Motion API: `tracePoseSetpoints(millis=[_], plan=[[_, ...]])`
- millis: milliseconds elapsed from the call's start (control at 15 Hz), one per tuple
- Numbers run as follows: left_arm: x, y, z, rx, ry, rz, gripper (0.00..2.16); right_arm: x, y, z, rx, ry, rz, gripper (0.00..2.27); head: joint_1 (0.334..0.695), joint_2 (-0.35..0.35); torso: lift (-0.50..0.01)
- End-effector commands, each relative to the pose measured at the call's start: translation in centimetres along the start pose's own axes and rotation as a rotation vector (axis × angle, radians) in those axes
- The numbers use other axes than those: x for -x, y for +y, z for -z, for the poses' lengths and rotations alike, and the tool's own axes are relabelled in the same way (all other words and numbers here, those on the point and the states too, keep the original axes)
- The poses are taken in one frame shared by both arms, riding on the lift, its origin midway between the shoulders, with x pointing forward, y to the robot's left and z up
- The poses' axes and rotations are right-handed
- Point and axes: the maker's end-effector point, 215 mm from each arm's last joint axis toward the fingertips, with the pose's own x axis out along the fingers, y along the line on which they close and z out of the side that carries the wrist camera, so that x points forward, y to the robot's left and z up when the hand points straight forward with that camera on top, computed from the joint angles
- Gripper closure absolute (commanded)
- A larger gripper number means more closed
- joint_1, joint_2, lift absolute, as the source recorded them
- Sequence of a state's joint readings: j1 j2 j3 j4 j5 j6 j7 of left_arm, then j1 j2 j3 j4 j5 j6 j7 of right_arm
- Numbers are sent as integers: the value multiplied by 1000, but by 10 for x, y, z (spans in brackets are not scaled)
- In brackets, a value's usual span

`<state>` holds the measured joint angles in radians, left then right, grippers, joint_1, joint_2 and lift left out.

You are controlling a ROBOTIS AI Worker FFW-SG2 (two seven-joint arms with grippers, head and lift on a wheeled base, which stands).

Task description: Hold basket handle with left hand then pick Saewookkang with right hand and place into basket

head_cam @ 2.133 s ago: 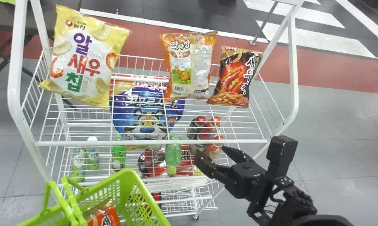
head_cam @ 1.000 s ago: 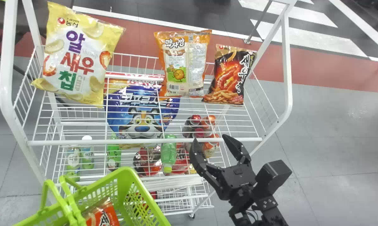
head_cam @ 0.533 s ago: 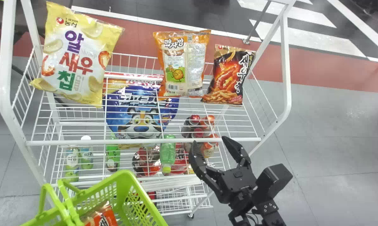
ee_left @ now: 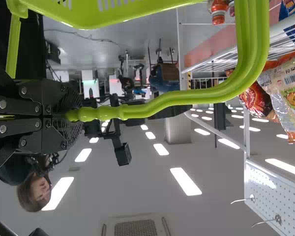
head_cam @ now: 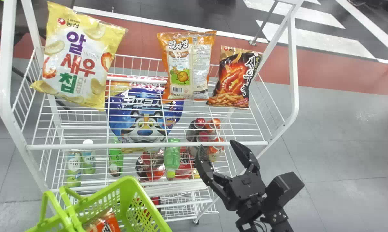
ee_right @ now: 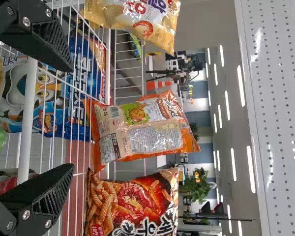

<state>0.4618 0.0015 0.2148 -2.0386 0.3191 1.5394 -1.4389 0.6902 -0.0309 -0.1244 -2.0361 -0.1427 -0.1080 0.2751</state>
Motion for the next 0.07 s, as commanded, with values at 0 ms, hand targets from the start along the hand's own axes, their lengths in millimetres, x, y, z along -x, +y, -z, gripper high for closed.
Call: tracePoseSetpoints(millis=[0], plan=[[1,0,3,31,3,-1,2148,0,-1,0,0,0,3,124,695,-350,-13]])
